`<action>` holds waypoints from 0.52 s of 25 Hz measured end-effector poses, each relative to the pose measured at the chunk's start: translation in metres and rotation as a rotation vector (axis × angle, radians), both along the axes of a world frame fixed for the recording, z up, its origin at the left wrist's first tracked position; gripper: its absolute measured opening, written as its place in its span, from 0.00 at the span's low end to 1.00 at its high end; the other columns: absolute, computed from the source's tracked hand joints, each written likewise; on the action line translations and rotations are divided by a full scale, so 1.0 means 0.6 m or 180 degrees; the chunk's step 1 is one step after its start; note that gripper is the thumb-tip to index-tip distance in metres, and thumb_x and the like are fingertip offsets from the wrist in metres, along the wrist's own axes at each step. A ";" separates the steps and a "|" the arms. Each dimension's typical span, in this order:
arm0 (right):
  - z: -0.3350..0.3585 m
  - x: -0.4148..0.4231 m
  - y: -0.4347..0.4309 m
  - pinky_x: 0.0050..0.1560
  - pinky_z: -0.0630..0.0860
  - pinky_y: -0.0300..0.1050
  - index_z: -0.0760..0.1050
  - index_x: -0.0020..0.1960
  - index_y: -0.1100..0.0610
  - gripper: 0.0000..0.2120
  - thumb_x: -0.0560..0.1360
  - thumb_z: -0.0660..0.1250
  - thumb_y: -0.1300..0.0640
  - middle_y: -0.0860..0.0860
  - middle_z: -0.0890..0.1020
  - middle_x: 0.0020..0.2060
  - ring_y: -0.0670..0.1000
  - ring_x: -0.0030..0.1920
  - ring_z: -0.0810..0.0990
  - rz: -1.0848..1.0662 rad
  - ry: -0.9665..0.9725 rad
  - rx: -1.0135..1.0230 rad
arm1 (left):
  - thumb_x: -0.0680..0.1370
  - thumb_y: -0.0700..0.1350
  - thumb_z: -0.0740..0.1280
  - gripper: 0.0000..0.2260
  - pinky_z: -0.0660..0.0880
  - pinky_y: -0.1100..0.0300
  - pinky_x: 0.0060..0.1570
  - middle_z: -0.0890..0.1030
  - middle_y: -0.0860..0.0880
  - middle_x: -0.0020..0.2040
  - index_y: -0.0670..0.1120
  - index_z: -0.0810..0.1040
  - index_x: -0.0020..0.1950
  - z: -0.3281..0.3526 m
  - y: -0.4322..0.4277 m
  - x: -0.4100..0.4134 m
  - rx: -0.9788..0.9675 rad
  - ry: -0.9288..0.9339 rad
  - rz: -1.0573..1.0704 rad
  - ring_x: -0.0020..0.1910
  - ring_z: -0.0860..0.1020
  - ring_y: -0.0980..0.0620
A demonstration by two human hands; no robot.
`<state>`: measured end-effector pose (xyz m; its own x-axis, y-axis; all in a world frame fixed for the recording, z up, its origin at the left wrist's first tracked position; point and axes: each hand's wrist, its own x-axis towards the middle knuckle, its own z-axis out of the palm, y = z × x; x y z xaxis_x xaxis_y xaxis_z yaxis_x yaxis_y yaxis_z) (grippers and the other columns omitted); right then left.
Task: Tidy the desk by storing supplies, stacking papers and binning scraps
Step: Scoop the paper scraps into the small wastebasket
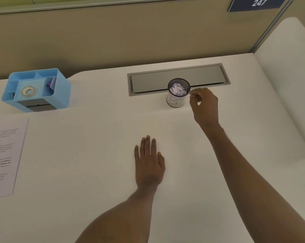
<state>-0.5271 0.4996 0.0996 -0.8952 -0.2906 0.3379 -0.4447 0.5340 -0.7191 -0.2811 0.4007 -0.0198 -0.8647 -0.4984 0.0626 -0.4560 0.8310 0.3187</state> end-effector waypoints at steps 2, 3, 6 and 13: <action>-0.041 0.055 0.044 0.49 0.80 0.51 0.82 0.54 0.58 0.08 0.77 0.66 0.62 0.52 0.83 0.46 0.51 0.42 0.81 0.0049 -0.0260 0.0129 | 0.86 0.49 0.55 0.25 0.54 0.41 0.84 0.61 0.44 0.86 0.44 0.65 0.84 0.002 0.000 0.000 0.0008 0.0005 -0.0004 0.86 0.57 0.46; -0.059 0.085 0.066 0.50 0.80 0.53 0.82 0.55 0.57 0.08 0.78 0.67 0.61 0.52 0.83 0.47 0.51 0.44 0.82 0.0025 -0.0424 0.0227 | 0.86 0.49 0.55 0.25 0.54 0.41 0.84 0.61 0.44 0.86 0.44 0.64 0.84 0.002 0.000 0.000 0.0016 0.0004 -0.0008 0.86 0.57 0.46; -0.106 0.190 0.128 0.68 0.74 0.52 0.75 0.70 0.56 0.18 0.82 0.63 0.52 0.51 0.78 0.66 0.50 0.67 0.75 -0.0240 -0.0884 0.0897 | 0.86 0.48 0.56 0.25 0.54 0.41 0.84 0.62 0.44 0.86 0.43 0.65 0.83 0.001 0.000 -0.001 0.0007 0.0030 0.0015 0.86 0.57 0.45; -0.156 0.414 0.117 0.81 0.46 0.59 0.39 0.81 0.62 0.41 0.81 0.46 0.34 0.57 0.42 0.82 0.55 0.81 0.39 -0.0490 -0.1056 0.2509 | 0.87 0.50 0.56 0.26 0.53 0.42 0.85 0.60 0.45 0.86 0.44 0.63 0.84 0.001 0.002 0.000 -0.0021 -0.0036 0.0042 0.87 0.55 0.47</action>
<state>-0.2787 0.5700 0.0060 -0.9604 -0.1975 -0.1964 -0.1595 0.9680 -0.1938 -0.2814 0.4016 -0.0192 -0.8587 -0.5093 0.0561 -0.4704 0.8270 0.3079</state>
